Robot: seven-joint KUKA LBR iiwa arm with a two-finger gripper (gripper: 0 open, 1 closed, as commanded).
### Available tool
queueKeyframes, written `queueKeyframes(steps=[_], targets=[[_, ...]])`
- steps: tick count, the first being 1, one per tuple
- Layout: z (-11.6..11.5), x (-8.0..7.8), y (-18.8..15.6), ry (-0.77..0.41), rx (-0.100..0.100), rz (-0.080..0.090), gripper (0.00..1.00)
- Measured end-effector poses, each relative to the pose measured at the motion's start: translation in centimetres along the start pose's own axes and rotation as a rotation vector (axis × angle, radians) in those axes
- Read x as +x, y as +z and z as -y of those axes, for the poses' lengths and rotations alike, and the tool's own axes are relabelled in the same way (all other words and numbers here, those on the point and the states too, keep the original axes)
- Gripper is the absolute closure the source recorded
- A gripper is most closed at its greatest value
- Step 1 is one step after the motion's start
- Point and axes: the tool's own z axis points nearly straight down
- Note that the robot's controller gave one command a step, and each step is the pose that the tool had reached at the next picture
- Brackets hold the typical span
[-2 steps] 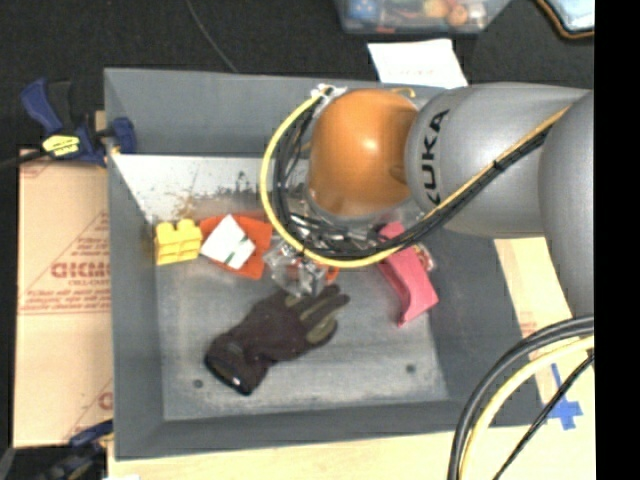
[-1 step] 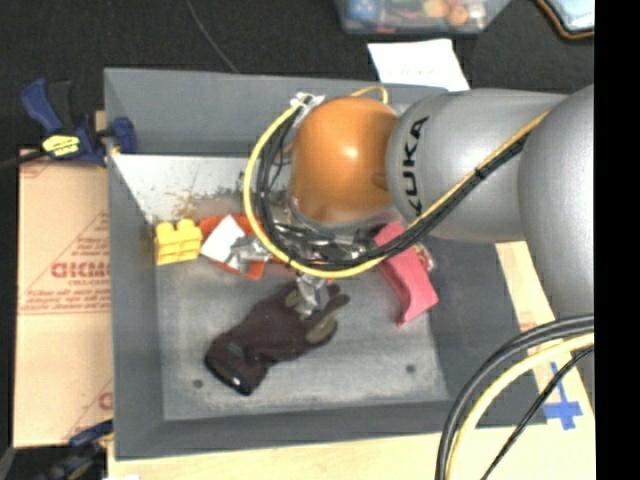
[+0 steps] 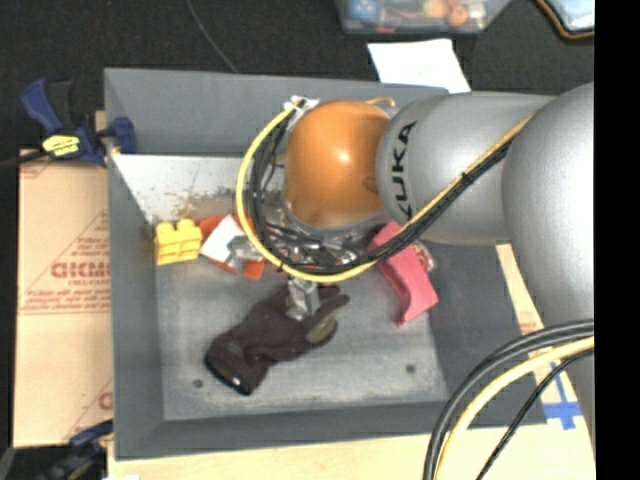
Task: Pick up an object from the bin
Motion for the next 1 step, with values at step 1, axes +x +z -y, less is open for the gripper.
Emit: queueKeyframes(steps=[1], targets=[[0.29,2.61,3.56,-0.165,0.001,0.002,0.00]])
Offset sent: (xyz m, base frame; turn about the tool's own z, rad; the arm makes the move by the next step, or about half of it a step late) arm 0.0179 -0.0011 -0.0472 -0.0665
